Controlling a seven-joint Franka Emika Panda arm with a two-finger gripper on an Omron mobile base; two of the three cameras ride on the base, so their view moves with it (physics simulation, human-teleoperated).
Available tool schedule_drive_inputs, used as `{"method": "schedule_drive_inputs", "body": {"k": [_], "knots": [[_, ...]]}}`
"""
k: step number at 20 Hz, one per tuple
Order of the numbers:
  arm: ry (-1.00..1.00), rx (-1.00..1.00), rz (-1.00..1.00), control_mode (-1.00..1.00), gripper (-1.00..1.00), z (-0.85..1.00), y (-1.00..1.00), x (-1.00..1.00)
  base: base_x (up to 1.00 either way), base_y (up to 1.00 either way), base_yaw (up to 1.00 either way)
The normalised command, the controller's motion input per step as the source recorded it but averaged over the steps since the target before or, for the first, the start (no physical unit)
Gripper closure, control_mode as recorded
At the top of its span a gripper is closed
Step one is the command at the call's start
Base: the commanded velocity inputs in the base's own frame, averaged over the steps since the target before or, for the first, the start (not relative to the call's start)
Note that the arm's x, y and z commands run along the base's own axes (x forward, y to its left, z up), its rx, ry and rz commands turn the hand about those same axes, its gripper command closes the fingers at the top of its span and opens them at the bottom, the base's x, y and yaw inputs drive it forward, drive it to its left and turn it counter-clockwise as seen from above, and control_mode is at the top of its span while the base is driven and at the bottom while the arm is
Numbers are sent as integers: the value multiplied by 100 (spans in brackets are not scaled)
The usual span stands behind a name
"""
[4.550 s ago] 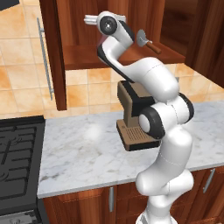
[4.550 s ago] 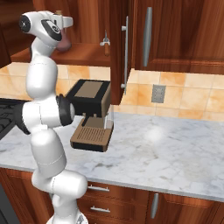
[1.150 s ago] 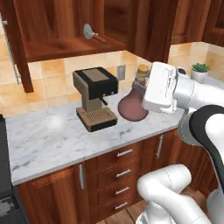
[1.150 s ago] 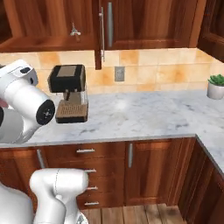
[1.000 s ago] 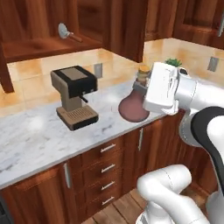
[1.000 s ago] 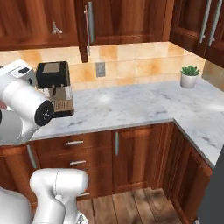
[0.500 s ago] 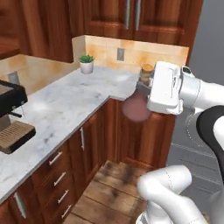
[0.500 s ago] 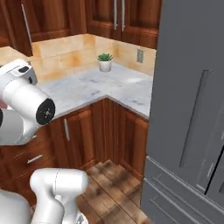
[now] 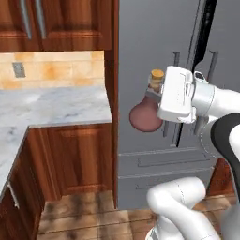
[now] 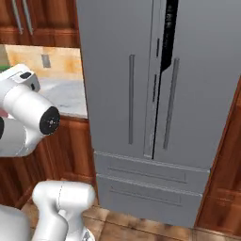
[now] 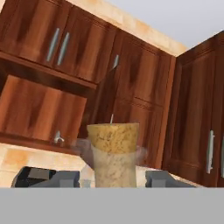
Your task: The dining table condiment station is running low on oil/vinegar bottle. Refill the condiment station by opening the cabinet and taking the oil/vinegar bottle from the cabinet and placing it on the dining table.
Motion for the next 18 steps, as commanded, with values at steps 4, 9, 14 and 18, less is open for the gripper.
{"method": "schedule_drive_inputs", "body": {"k": [4, 9, 14, 18], "knots": [[0, 0, 0, 100, 100, 0, 0, 0, -2, 19, -93], [0, 0, 0, 100, 100, 0, 0, 0, -6, 3, -96], [0, 0, 0, 100, 100, 0, 0, 0, 0, 0, -100], [0, 0, 0, 100, 100, 0, 0, 0, 0, 2, -100]]}}
